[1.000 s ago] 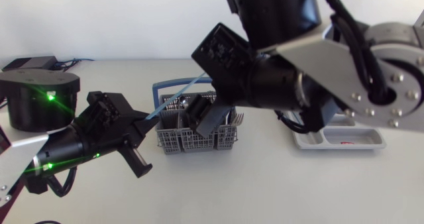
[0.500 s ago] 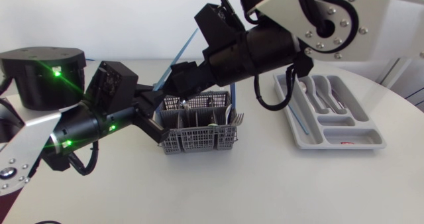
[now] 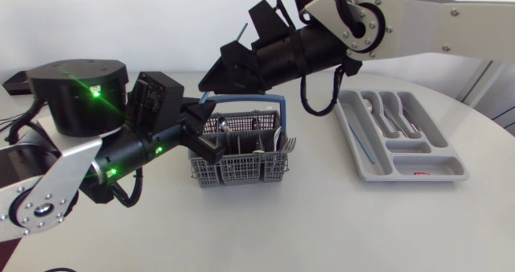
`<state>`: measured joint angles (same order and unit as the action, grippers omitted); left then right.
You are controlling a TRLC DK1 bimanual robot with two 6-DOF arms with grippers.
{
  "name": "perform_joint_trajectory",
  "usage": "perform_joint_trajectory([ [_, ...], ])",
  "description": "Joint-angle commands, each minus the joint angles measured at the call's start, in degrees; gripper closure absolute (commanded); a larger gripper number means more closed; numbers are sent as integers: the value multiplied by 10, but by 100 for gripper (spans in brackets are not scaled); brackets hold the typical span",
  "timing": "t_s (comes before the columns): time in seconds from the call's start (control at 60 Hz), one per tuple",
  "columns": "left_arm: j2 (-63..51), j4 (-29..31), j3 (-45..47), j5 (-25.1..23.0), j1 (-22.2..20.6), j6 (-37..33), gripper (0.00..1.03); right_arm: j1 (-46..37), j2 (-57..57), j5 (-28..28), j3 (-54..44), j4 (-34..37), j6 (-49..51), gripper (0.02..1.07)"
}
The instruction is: Unload the cutlery basket into the drawer organizer.
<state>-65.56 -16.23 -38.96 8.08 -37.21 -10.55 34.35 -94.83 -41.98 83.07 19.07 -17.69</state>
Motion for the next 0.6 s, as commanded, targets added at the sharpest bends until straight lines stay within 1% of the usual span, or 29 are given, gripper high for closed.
perform_joint_trajectory([
  [0.0,-12,-16,-13,8,-3,11,100,-9,-18,-18,26,-9,-35,61],
  [0.017,-14,-19,-13,10,-3,11,100,-9,-19,-19,28,-9,-36,62],
  [0.067,-19,-24,-13,11,-2,11,100,-9,-24,-26,31,-11,-40,70],
  [0.167,-24,-31,-14,14,1,17,100,-9,-29,-43,31,-16,-45,80],
  [0.333,-29,-44,-17,36,1,19,100,-8,-31,-57,26,-18,-47,80],
  [0.45,-30,-46,-22,41,2,20,100,-5,-28,-57,22,-22,-47,80],
  [0.5,-30,-46,-23,41,2,20,100,-2,-28,-57,21,-22,-47,88],
  [0.583,-32,-46,-23,41,2,21,100,1,-27,-53,16,-25,-47,93],
])
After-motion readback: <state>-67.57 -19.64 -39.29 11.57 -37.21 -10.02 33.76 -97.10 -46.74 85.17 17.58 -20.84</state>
